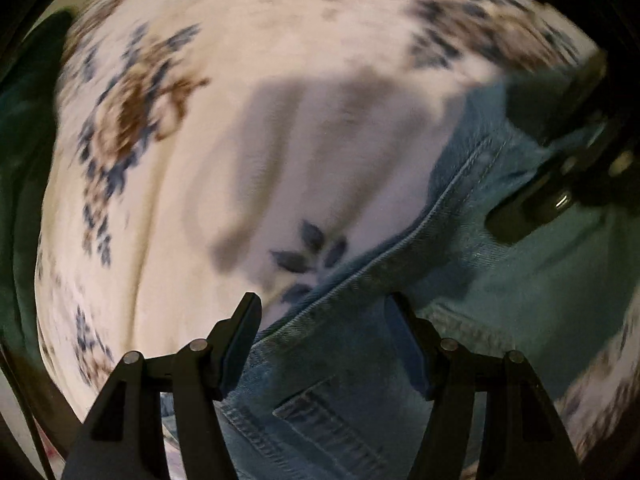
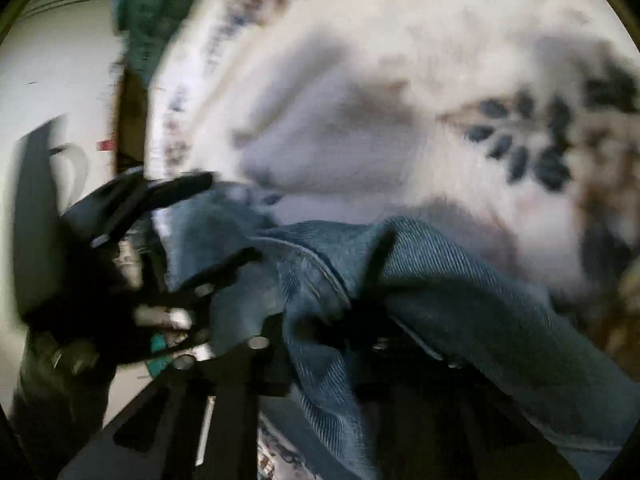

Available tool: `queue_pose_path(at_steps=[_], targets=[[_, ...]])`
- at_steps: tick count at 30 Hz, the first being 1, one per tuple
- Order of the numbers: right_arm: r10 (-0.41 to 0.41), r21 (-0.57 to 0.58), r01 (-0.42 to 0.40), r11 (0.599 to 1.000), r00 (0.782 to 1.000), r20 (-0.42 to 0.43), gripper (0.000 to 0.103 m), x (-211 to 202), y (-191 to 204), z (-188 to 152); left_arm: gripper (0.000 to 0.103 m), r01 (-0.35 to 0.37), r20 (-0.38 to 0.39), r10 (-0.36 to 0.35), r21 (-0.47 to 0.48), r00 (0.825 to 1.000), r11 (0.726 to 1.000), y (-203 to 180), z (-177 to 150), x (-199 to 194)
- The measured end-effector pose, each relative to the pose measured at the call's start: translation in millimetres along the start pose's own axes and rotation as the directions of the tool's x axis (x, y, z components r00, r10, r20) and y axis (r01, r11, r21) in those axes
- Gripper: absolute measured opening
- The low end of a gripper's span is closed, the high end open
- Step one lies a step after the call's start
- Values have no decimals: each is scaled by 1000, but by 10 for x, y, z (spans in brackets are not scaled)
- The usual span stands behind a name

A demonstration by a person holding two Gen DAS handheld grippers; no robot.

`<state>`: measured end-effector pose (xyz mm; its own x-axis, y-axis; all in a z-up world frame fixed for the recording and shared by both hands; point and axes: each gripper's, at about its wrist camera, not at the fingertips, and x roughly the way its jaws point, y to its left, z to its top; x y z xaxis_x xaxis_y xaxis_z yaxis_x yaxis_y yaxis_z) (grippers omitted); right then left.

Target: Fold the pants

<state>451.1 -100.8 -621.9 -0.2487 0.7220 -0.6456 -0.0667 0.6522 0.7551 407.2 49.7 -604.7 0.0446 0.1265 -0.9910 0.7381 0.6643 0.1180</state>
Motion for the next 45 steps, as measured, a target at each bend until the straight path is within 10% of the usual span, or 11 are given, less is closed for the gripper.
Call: queue_pose_path(at_steps=[7,16,20,23,27,32,34,41,45], targets=[[23,-93,-20,995,999,32,14,-104,206,-350,62,-39,-63,65,352,996,935,-576,-68,185],[75,-30,-75,997,997,3,19,-46,24,-261,35,53,-7,-53,169,999,984,-341,-133,78],[165,83,-163,983,986,-9,55,151,-144,-91,33,100,34,-103,80,994,992,-267,-187,54],[190,140,-189,972,982,8,62,318,-166,37,33,91,46,-94,62,994,994,-243,-268,74],[195,212,-202,956,979,57,18,178,-244,-8,36,91,78,-96,60,992,994,-315,-449,103],[265,286,-330,900,933,244,5,-386,-549,-206,36,117,80,-119,33,990,993,-224,-505,89],[278,292,-366,884,912,301,5,-559,-617,-214,37,119,78,-120,17,990,993,-77,-510,100],[181,274,-214,938,973,142,9,-486,-518,-65,41,151,97,-141,-109,985,982,373,-403,-46],[233,328,-241,913,970,64,9,-133,-556,-31,44,161,143,-137,-176,980,971,421,-375,-262]])
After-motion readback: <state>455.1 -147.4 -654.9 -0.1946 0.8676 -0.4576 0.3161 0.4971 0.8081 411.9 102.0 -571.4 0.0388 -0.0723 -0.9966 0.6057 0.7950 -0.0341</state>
